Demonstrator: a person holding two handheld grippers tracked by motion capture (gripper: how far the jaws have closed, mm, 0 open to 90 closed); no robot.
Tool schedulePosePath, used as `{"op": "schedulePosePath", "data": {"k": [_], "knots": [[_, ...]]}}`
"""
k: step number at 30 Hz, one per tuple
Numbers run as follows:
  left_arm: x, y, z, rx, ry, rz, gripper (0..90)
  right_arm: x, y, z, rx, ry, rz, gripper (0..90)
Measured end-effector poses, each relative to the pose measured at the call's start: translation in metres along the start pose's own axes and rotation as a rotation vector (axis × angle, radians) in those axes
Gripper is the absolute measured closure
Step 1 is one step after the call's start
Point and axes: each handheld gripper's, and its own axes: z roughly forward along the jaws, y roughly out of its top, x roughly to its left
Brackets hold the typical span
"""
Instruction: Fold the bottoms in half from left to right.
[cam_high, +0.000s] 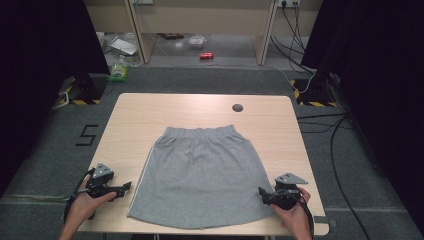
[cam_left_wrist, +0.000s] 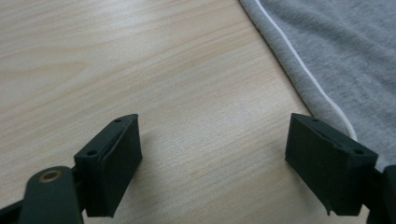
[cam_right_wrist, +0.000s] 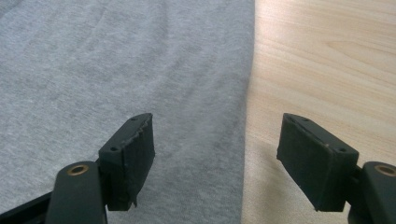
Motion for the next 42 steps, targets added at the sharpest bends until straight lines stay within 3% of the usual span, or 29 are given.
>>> {"op": "schedulePosePath", "data": {"k": [14,16,21,31,42], "knots": [[0.001,0.005,0.004,0.002,-0.002,-0.004,14.9,0.007,0.002,0.001,-0.012,0.020,0.000,27.9],[0.002,0.007,0.005,0.003,-0.003,0.000,20.3,0.009,0.003,0.002,-0.013,0.021,0.003,27.9],[0.002,0.021,0.010,-0.073,-0.023,-0.032,21.4,0.013,0.005,0.004,-0.018,0.024,-0.007,27.9],[0.007,0.054,0.027,-0.082,-0.067,-0.050,22.6,0.020,0.010,0.008,-0.019,0.033,-0.024,28.0],[0.006,0.075,0.040,-0.084,-0.101,-0.058,20.7,0.025,0.011,0.009,-0.021,0.037,-0.022,28.0]]}}
